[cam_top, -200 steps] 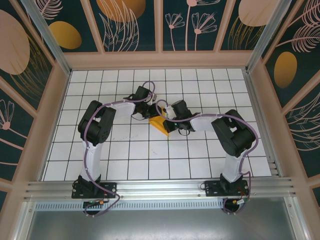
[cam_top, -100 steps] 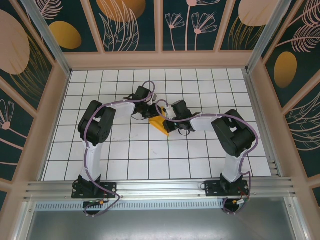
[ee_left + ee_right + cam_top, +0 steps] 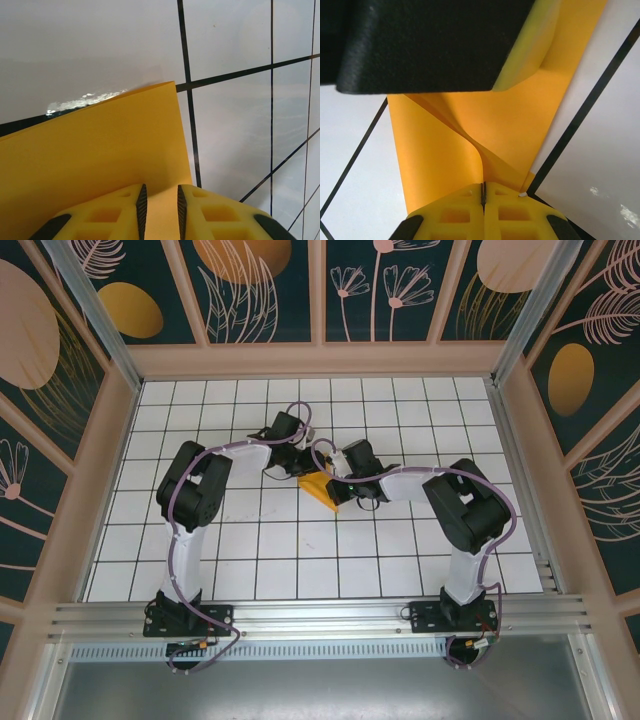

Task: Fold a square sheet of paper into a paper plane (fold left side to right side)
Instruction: Third fold the triangle at the center of the table.

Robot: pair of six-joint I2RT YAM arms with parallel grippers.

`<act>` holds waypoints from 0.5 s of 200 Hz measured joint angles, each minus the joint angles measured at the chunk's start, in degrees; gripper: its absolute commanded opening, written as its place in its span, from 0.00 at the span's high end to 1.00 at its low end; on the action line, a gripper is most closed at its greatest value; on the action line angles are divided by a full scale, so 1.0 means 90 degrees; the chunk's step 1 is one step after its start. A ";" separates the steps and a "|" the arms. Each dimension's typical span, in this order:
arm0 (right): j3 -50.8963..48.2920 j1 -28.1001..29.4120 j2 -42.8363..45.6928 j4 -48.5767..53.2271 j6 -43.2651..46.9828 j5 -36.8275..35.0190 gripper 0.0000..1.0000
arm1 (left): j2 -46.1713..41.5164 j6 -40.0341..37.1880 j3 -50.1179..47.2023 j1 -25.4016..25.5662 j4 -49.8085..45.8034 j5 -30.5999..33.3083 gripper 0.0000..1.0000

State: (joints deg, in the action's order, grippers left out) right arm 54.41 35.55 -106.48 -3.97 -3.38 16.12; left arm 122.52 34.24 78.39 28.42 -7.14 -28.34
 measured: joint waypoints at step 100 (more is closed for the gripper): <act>0.0000 -0.0024 -0.0010 -0.0005 0.0005 0.0058 1.00 | -0.0148 -0.0359 0.0333 -0.0430 -0.0950 0.0236 0.61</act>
State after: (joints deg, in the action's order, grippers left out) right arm 54.41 35.33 -106.56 -4.01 -3.33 16.64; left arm 121.19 31.00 81.38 24.56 -15.68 -26.22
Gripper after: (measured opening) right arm 0.065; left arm 0.402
